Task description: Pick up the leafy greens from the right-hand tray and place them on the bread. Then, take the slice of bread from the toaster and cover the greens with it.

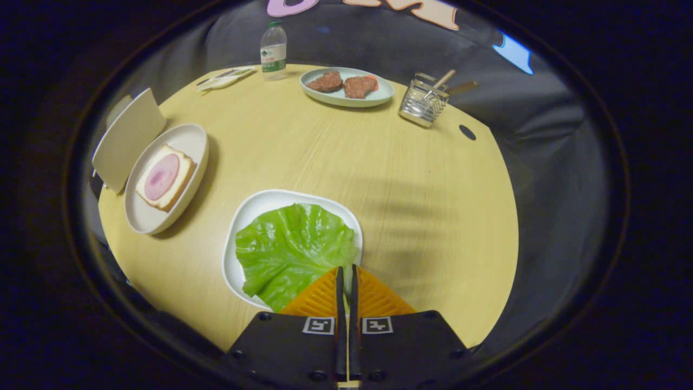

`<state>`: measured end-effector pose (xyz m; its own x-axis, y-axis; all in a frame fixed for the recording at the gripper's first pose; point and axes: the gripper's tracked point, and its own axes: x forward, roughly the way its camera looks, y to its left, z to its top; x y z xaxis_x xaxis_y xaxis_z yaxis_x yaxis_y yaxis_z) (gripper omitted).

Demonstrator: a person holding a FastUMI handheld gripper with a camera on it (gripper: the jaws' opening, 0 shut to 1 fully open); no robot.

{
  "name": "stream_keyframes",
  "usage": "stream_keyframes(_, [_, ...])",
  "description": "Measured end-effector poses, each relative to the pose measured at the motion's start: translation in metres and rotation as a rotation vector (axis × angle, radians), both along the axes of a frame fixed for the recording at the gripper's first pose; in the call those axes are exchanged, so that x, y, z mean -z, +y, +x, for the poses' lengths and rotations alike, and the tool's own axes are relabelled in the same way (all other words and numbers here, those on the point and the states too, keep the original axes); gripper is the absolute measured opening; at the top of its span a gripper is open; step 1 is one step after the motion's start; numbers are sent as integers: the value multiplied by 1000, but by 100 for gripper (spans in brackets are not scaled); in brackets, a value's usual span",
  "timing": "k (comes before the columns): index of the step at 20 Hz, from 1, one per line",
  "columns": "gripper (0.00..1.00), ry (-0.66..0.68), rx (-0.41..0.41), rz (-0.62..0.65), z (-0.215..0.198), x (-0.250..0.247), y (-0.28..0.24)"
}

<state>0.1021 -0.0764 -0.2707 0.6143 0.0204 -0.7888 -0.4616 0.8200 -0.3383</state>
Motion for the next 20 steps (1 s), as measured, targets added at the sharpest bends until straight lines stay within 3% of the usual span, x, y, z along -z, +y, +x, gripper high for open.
stream_keyframes(9, [5, 118, 132, 355, -31, -55, 58])
stream_keyframes(15, [5, 286, 186, 662, -53, -92, 132])
stream_keyframes(20, [5, 458, 180, 882, -73, -108, 215])
